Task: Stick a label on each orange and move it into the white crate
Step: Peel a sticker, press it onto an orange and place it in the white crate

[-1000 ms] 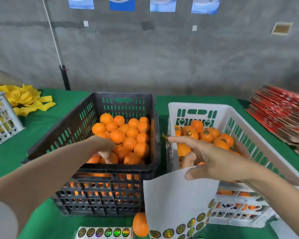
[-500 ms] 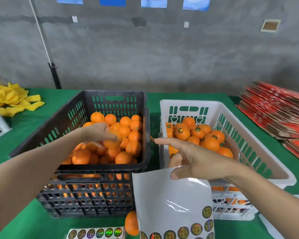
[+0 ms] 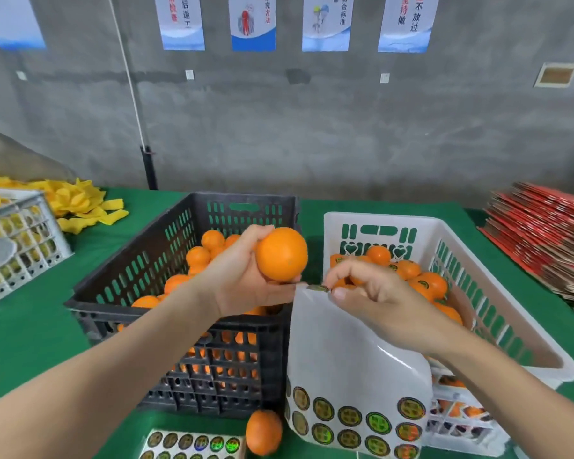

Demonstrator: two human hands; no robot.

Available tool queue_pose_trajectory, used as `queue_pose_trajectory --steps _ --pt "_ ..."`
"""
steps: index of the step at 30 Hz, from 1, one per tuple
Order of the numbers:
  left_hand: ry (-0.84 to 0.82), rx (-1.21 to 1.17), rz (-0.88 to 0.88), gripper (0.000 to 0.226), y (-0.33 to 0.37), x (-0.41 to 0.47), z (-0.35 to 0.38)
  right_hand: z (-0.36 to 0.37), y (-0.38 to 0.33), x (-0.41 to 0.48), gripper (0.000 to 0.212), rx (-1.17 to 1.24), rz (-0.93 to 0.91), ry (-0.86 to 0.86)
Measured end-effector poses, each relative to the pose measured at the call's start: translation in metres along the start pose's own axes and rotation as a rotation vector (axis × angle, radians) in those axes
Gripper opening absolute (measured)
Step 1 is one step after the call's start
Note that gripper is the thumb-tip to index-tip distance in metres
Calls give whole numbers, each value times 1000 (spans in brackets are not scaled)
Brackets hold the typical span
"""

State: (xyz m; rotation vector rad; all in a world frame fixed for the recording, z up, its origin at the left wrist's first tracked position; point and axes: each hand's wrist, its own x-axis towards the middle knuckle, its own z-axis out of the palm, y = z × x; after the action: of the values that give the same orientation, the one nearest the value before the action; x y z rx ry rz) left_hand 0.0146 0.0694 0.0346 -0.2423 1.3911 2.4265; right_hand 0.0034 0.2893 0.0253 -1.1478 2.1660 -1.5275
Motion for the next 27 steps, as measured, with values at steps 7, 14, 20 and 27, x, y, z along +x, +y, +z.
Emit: queue_pose_trajectory --steps 7,14,20,27 --pt "-22 345 226 58 -28 -13 19 -3 5 -10 8 35 -5 22" --pt "-76 365 254 81 -38 -14 20 -9 8 -15 20 122 40 -47" --pt "-88 368 282 57 -40 -12 24 -11 10 -14 14 178 31 -71" --pt "-61 349 306 66 -42 -10 24 -10 7 -13 26 43 79 -35"
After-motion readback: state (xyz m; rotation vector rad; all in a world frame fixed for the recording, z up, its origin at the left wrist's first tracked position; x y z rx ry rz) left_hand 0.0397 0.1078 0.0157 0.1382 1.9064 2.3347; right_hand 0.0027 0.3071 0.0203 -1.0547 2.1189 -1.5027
